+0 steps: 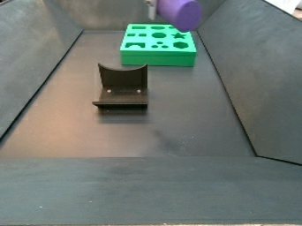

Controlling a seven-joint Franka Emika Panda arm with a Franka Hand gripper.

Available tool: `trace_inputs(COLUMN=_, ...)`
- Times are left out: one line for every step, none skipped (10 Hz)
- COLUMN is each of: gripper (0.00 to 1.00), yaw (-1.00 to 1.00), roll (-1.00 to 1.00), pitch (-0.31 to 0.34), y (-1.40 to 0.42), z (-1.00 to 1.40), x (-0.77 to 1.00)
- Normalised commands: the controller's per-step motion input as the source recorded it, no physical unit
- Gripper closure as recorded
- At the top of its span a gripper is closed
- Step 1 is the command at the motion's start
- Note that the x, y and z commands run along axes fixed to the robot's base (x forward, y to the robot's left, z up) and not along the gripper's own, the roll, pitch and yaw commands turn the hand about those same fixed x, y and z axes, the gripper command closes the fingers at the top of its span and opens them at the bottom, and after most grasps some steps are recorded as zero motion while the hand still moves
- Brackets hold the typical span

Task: Pick up the round object. Move up. Place the round object on the fixture. Regrasp the round object. Move to above the board. Insert the round object.
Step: Place the round object on the fixture.

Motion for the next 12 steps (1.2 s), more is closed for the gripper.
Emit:
trace_inputs(gripper=1.00, yaw=-1.00, roll=-0.16, pitch=0.114, y=-0.02, z=0.03, x=1.00)
trace_inputs(gripper=1.00, yaw=-1.00, roll=-0.18, pitch=0.140, y=-0.02, z=0.02, x=1.00)
trace_inputs(gripper=1.00, yaw=-1.00, roll=-0.22, pitch=0.184, y=0.00, z=0.02, x=0.95)
trace_inputs(gripper=1.00, yaw=-0.98, roll=-0.25, pitch=0.205, y=0.00, z=0.01, x=0.89)
trace_inputs(gripper=1.00, yaw=-0.65, roll=-0.23, pitch=0.183, y=0.01, z=0.01, x=0.78)
trace_inputs(gripper=1.00, yaw=-0.14, roll=-1.00, pitch=-0.029, y=0.30, z=-0.22, x=1.00)
trace_inputs(gripper=1.00, yaw=-0.07, roll=-1.00, pitch=-0.039, y=0.29, z=-0.22, x=0.91)
trace_inputs(gripper=1.00, yaw=-0.07, roll=-1.00, pitch=-0.041, y=0.23, z=-0.16, x=0.86)
trace_inputs(gripper=1.00, yaw=-0.07, roll=-1.00, pitch=-0.029, y=0.11, z=-0.07, x=0.73)
trace_inputs(gripper=1.00, yaw=-0.08, roll=-1.00, pitch=0.002, y=0.08, z=-0.03, x=0.60)
trace_inputs(gripper=1.00, yaw=-0.08, roll=-1.00, pitch=0.018, y=0.07, z=-0.02, x=0.52)
trace_inputs(gripper=1.00, yaw=-0.08, roll=-1.00, pitch=0.026, y=0.06, z=-0.03, x=0.47)
